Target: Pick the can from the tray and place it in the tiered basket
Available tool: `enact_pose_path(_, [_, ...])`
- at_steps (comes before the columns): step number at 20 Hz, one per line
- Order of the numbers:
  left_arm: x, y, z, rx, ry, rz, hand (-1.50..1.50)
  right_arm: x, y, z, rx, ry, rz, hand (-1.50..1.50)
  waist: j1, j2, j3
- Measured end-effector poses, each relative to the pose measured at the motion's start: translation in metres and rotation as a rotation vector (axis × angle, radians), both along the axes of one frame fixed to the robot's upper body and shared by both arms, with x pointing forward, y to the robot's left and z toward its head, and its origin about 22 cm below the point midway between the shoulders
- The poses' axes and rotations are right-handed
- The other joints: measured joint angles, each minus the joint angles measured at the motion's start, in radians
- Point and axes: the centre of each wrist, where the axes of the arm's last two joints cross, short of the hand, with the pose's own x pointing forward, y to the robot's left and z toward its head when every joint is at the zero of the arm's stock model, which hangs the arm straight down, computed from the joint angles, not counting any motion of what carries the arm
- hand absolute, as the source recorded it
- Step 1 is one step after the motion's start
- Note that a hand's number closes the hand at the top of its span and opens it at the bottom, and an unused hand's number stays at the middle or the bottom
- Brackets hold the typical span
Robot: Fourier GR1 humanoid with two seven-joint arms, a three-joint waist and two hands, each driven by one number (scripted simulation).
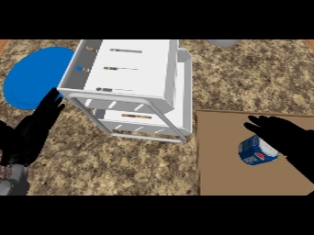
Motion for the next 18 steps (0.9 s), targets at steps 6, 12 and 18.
enact_pose_path(6, [0.0,-0.01,0.001,-0.003,-0.004,-0.003,0.0,0.018,0.0,-0.02,-0.01,-0.064,-0.012,-1.5,0.001,0.0,0.0])
enact_pose_path(12, [-0.001,-0.008,-0.003,-0.001,0.004,-0.003,0.0,0.03,-0.013,-0.038,-0.043,-0.078,-0.014,1.5,0.001,0.0,0.0])
enact_pose_path(18, [-0.005,-0.003,-0.004,-0.001,-0.001,-0.001,0.0,0.033,-0.013,-0.05,-0.112,0.007,0.033,1.5,0.002,-0.002,-0.003])
